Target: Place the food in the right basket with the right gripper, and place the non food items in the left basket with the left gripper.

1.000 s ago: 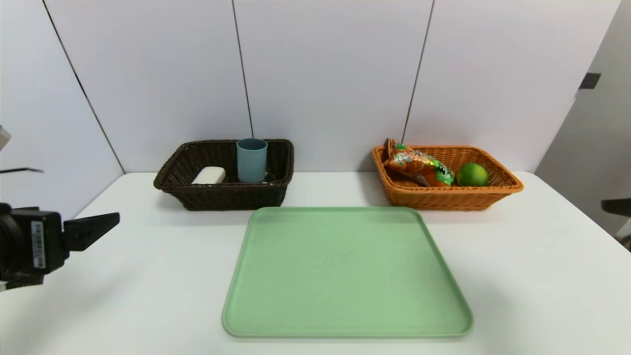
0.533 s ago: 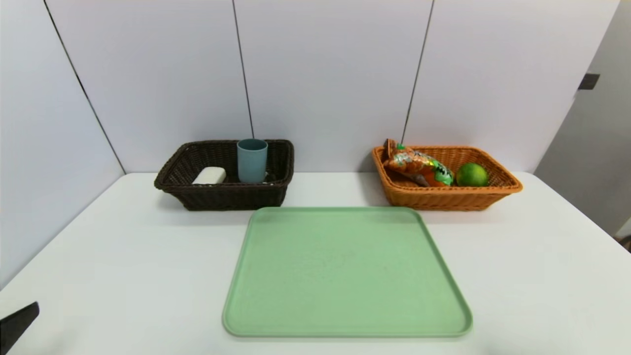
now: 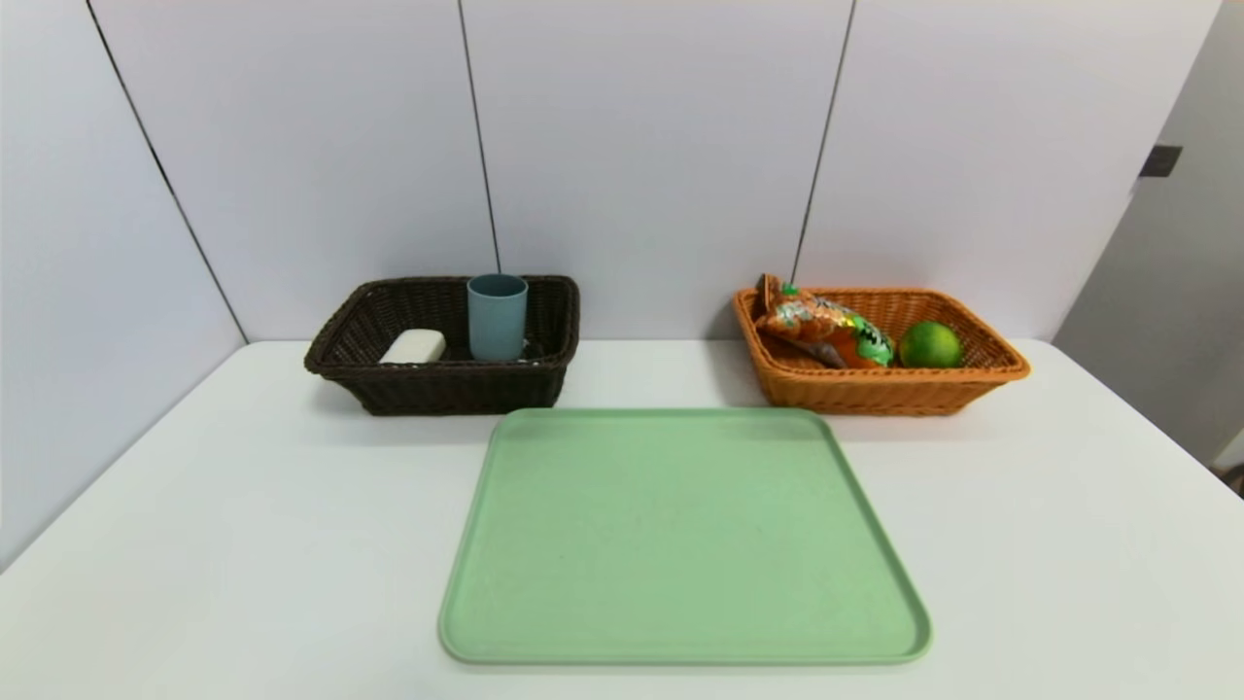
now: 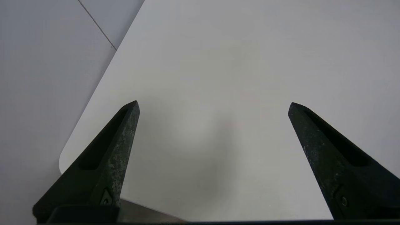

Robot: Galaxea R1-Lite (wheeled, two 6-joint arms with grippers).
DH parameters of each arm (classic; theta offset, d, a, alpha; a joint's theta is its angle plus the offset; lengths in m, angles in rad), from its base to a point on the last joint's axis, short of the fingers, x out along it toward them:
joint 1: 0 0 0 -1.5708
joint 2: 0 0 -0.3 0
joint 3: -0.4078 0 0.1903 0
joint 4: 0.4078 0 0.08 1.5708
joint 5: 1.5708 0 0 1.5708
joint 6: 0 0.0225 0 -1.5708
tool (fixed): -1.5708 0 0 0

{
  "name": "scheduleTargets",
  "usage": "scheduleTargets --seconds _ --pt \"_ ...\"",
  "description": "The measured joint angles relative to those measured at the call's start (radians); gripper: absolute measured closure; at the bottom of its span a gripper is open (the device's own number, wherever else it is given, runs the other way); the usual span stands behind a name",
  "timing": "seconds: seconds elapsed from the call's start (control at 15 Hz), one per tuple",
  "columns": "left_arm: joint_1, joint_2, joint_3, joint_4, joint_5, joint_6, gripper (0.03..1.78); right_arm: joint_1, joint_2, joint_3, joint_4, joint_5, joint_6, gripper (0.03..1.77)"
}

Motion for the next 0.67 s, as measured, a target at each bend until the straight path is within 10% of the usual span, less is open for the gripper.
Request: scheduleTargets --seconds 0.67 --pt "0.109 -0.24 0.074 0.09 -0.083 0.121 0.12 0.011 -0.153 0.105 0.0 0.01 -0.006 0.11"
